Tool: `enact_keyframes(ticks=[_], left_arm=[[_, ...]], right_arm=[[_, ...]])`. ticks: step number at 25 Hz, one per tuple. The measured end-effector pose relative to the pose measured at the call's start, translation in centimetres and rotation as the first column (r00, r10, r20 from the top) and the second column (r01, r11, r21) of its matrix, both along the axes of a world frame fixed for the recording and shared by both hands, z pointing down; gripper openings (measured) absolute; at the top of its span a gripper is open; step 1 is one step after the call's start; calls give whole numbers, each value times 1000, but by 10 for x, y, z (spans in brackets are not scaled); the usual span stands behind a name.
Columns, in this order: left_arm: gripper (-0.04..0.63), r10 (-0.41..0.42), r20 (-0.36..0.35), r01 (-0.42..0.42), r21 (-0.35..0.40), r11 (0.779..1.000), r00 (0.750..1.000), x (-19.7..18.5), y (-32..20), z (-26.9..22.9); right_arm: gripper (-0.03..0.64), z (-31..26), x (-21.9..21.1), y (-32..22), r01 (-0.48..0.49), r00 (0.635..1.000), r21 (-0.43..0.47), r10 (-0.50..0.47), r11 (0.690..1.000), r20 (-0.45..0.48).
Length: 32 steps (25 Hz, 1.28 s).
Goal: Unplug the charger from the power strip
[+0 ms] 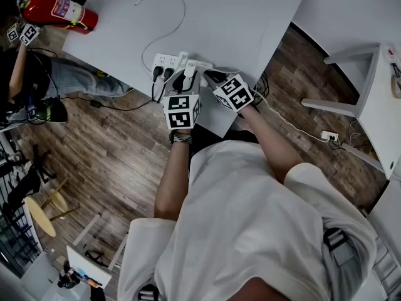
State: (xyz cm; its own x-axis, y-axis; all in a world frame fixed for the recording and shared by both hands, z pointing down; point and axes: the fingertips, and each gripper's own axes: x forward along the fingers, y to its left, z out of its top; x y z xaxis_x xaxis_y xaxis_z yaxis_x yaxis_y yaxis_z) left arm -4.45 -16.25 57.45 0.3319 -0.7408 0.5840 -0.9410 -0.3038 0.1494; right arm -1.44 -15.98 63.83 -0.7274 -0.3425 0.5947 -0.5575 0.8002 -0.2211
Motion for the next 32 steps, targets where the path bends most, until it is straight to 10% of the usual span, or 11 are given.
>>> enact_keyframes(ticks=[12, 32], left_arm=[[142, 101, -251, -134, -117, 984, 963, 46, 4, 6], [143, 166, -312, -258, -281, 925, 935, 74, 67, 53]], right_arm=[[2, -31, 50, 40, -74, 986, -129, 92, 989, 139], [2, -26, 73, 61, -145, 979, -125, 160, 981, 124]])
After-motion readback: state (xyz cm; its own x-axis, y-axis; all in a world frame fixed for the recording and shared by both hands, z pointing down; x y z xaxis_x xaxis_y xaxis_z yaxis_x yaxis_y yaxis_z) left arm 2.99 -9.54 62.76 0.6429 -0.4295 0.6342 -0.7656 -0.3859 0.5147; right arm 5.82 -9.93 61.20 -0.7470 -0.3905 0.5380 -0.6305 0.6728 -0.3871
